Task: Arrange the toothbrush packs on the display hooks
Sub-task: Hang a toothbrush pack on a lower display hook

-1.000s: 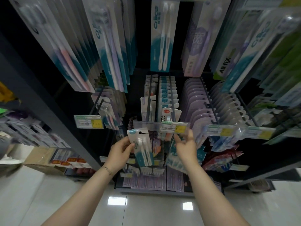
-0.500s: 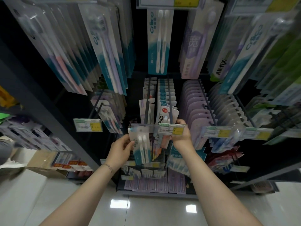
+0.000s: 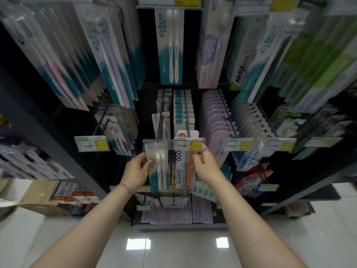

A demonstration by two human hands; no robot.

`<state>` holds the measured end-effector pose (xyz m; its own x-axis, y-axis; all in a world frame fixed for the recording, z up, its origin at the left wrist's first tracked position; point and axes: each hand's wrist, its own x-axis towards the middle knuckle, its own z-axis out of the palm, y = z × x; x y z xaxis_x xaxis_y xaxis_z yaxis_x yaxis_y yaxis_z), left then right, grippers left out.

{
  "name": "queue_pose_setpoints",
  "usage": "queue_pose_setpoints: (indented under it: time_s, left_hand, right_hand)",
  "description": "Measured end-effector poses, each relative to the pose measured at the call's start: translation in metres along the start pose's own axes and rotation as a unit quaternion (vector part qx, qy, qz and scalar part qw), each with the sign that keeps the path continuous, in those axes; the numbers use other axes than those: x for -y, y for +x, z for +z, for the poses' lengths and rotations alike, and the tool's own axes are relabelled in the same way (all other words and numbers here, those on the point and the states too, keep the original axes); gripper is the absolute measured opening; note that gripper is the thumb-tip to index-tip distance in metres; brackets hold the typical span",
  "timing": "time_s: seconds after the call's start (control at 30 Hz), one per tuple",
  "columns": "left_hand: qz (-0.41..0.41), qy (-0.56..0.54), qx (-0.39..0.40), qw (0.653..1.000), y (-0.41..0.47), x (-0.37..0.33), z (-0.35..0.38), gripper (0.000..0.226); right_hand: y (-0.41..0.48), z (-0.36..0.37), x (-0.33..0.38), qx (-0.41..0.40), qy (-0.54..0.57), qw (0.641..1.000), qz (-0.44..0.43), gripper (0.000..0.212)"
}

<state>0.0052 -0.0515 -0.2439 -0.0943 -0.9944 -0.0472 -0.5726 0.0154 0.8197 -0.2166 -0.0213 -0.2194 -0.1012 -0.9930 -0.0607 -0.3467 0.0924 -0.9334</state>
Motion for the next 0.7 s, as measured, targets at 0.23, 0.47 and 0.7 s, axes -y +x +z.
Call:
queue_pose_setpoints:
  time_s: [0.23,0.47,0.7]
  left_hand:
    - [-0.002,-0.003,0.005,1.0,0.0,-0.02,0.016,0.011]
    - [-0.029,-0.027,0.012,0.999,-0.003,-0.029,0.024,0.013]
    - [0.004,-0.04,0.052,0.998,-0.004,-0.032,0.03,0.012]
  right_hand:
    - [-0.014,-0.005,0.002,-0.007,-0.025,1.0,0.004,0.024]
    - [-0.036,-0.006,0.003,0.025,-0.04,0.999,0.01,0.023]
    - [-0.052,-0.018,-0.018,0.002,-0.059,0.998,0.031,0.024]
